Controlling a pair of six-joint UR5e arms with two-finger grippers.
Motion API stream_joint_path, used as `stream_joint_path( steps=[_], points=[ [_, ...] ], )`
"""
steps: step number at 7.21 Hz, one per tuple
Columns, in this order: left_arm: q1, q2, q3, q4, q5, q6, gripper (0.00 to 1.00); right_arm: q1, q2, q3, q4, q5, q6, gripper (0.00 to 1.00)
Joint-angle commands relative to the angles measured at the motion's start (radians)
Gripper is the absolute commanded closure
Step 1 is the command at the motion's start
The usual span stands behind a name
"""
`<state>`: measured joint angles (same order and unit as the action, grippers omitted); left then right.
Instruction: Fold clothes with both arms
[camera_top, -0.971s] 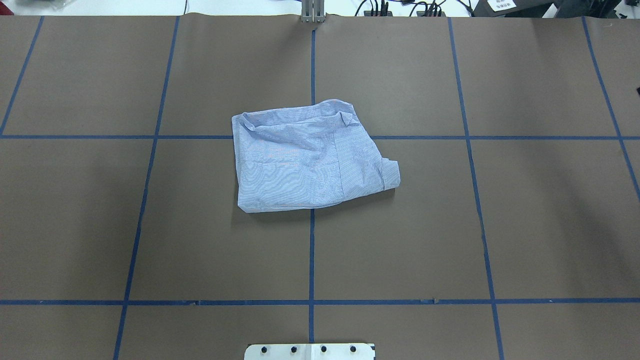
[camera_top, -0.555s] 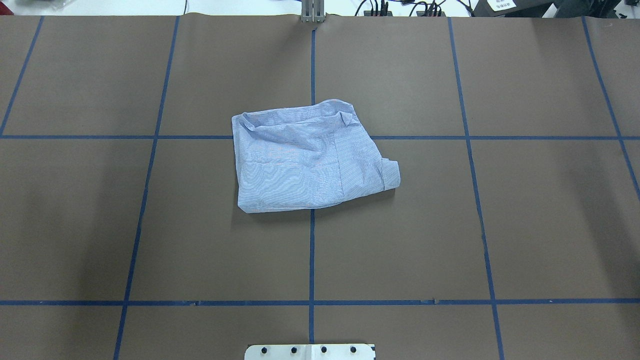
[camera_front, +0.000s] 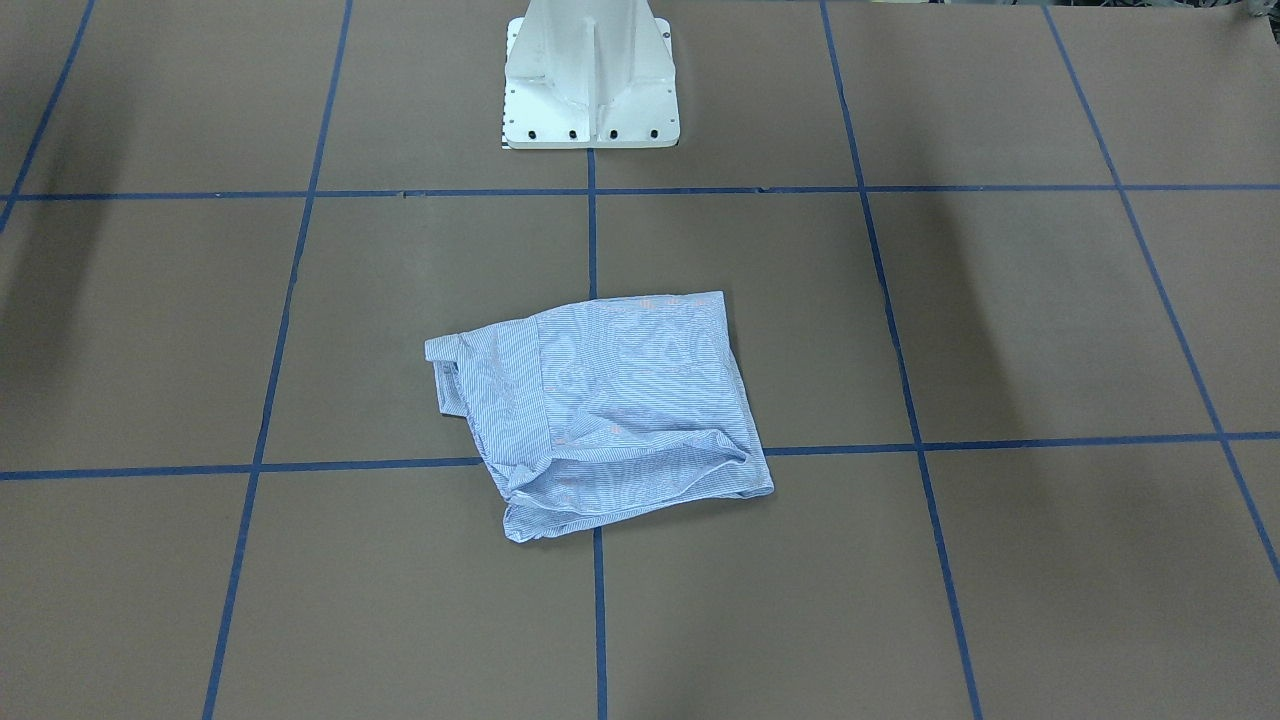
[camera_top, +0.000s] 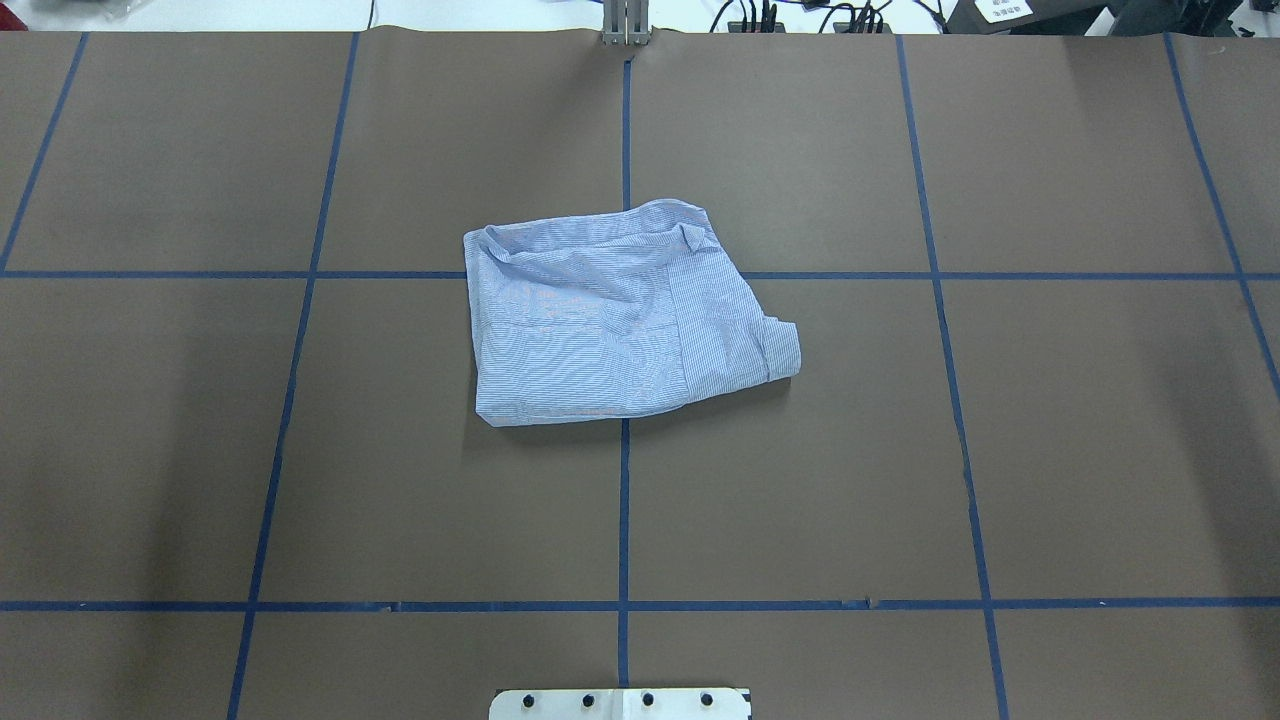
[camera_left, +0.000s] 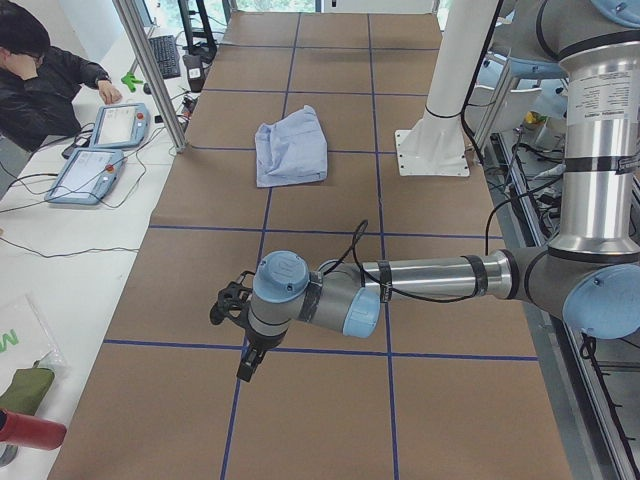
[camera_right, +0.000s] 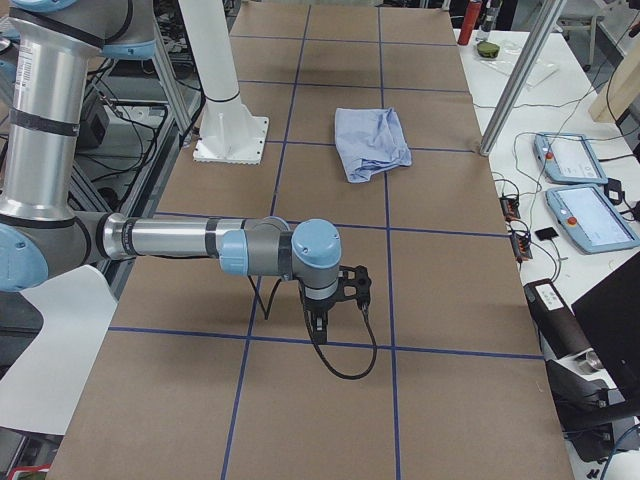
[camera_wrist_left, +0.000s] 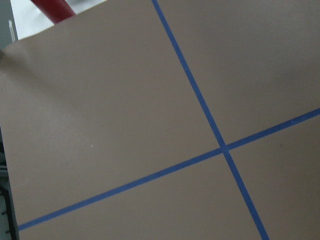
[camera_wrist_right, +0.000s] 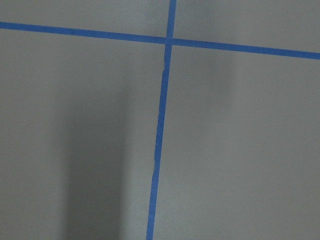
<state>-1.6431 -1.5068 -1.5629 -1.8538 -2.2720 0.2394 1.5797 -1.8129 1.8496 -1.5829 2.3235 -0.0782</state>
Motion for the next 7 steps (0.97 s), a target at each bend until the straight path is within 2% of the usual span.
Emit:
stream_joint_path(
  steps=[1,4,5,6,7],
  points=[
    [0.003,0.005,-0.047,0.170,-0.001,0.066,0.00,0.000,-0.002,-0.003,0.006,0.002,-0.008,0.00],
    [0.003,0.001,-0.146,0.321,-0.001,0.066,0.00,0.000,-0.006,0.000,0.006,0.004,-0.008,0.00],
    [0.003,0.002,-0.147,0.320,-0.051,0.064,0.00,0.000,-0.006,-0.001,0.006,0.004,-0.008,0.00],
    [0.003,0.007,-0.125,0.315,-0.161,0.058,0.00,0.000,-0.006,-0.003,0.006,0.004,-0.008,0.00],
    [0.003,0.013,-0.126,0.311,-0.188,0.060,0.00,0.000,-0.006,-0.001,0.007,0.004,-0.008,0.00]
  ],
)
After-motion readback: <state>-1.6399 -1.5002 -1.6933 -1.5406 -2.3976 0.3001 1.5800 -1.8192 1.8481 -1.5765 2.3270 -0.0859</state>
